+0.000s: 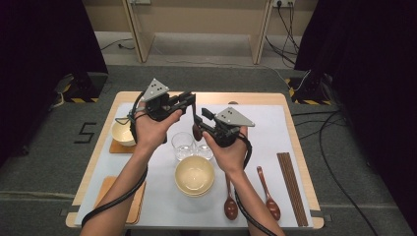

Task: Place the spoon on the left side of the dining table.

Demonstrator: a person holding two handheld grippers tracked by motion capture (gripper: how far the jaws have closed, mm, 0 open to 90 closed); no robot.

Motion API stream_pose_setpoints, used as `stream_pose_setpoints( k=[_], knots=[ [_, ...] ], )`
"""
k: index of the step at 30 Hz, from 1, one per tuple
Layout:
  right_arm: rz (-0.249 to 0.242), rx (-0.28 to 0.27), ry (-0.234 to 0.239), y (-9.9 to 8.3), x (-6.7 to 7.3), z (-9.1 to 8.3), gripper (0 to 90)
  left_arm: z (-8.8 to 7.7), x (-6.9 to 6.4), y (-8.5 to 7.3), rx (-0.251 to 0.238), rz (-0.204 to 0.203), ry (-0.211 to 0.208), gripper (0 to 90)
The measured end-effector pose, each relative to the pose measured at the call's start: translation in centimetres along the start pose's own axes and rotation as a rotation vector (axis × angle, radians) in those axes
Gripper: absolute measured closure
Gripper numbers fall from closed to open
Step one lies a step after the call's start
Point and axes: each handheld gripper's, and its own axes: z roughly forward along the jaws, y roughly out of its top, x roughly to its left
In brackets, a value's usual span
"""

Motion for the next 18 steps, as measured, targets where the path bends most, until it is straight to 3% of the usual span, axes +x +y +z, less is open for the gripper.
stream_pose_setpoints(
  k=[18],
  knots=[
    [0.007, 0.013, -0.023, -1.0, -1.3, -1.9, 64.0, -1.2, 1.1, 0.2, -0.026, -0.003, 0.044, 74.7]
  ],
)
